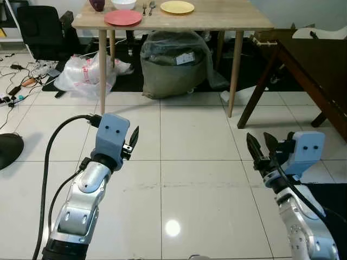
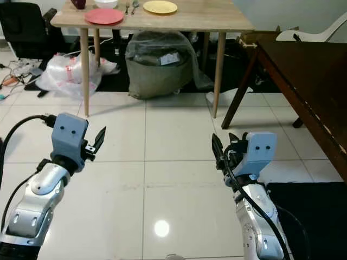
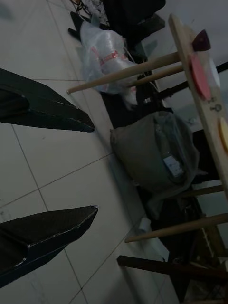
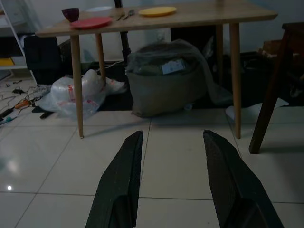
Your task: Setting the table
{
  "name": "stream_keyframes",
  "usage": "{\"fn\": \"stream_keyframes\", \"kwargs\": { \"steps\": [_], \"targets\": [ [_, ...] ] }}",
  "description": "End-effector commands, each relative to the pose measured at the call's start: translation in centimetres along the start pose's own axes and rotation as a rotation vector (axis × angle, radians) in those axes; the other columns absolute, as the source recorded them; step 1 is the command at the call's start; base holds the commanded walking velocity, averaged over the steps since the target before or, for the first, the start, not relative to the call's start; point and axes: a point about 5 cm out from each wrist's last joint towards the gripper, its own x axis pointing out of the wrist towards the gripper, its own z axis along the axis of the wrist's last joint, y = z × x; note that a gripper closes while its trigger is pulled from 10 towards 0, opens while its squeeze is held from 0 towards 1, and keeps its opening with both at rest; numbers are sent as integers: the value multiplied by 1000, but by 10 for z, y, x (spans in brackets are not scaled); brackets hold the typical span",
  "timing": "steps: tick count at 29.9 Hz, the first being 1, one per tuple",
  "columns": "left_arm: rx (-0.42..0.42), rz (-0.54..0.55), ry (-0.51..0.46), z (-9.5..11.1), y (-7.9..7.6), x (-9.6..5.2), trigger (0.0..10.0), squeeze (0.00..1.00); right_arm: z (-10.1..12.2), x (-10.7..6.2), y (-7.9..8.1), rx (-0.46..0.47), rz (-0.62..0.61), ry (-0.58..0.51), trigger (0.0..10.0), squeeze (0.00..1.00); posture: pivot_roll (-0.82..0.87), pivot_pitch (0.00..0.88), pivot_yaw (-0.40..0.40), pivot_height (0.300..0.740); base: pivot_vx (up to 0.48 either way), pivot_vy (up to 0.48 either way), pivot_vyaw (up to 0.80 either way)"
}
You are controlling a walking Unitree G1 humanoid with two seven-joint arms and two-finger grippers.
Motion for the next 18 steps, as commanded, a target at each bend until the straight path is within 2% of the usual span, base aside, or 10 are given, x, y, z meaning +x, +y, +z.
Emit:
{"fn": "stream_keyframes", "kwargs": {
  "steps": [1,5,18],
  "targets": [
    [0,-7,35,-6,-1,0,10000,0,0,0,-1,-14,-3,-2,10000,0,-167,11,60,740,0,0,0],
    [-1,-13,36,-6,-2,0,10000,0,0,1,-1,-11,-1,4,10000,0,-168,8,61,740,0,0,-130],
    [-13,-35,23,-4,-5,-1,10000,0,-2,1,0,18,-8,6,10000,0,-163,9,65,740,0,0,-788]
  ]
}}
